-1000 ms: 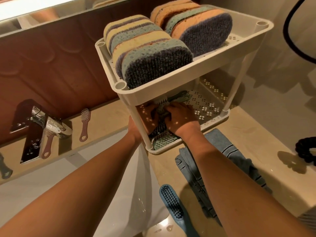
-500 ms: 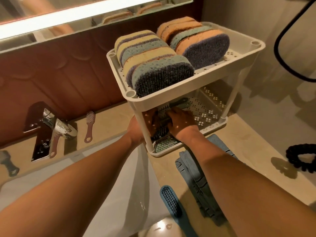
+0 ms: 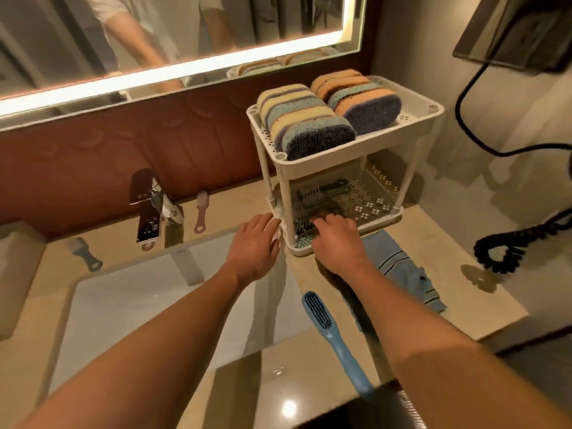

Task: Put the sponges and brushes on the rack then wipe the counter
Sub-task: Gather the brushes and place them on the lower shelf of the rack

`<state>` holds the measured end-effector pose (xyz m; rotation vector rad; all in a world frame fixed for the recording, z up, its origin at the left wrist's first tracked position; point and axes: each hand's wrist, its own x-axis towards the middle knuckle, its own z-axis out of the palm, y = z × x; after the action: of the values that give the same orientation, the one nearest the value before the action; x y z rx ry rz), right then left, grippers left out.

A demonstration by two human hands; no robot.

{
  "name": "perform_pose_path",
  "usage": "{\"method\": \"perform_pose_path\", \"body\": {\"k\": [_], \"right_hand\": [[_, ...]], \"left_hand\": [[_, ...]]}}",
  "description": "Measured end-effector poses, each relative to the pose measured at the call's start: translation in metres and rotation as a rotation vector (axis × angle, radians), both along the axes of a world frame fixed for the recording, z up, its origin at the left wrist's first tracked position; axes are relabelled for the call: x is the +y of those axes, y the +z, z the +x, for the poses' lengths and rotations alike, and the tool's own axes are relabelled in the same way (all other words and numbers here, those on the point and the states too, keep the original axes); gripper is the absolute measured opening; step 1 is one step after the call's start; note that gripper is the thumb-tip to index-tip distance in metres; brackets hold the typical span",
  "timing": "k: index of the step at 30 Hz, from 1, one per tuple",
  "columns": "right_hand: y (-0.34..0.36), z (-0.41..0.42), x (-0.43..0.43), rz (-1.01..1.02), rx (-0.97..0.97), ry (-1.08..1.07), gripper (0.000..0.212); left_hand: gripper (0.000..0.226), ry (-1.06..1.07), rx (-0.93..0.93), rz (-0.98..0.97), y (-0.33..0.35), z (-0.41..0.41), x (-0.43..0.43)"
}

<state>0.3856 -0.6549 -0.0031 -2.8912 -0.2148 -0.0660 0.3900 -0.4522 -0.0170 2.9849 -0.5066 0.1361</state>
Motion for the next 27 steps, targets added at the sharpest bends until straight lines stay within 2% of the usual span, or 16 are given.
{"method": "perform_pose_path", "body": {"k": [4, 13, 18, 27], "right_hand": [[0.002, -0.030, 0.018, 0.055, -0.001, 0.033, 0.046], [0.017, -0.077, 0.083, 0.029, 0.002, 0.167, 0.050], [0.019, -0.091, 0.132, -0.008, 0.006, 0.284, 0.052], [0.012, -0.102, 0.236, -0.002, 0.019, 0.479, 0.049]], "left_hand": [[0.053, 0.030, 0.023, 0.019, 0.011, -0.037, 0.012], [0.054, 0.112, 0.057, -0.010, 0.023, -0.100, 0.059], [0.056, 0.204, 0.049, -0.053, 0.028, -0.123, 0.107], [0.055, 0.390, 0.033, -0.010, 0.020, -0.170, 0.215]]}}
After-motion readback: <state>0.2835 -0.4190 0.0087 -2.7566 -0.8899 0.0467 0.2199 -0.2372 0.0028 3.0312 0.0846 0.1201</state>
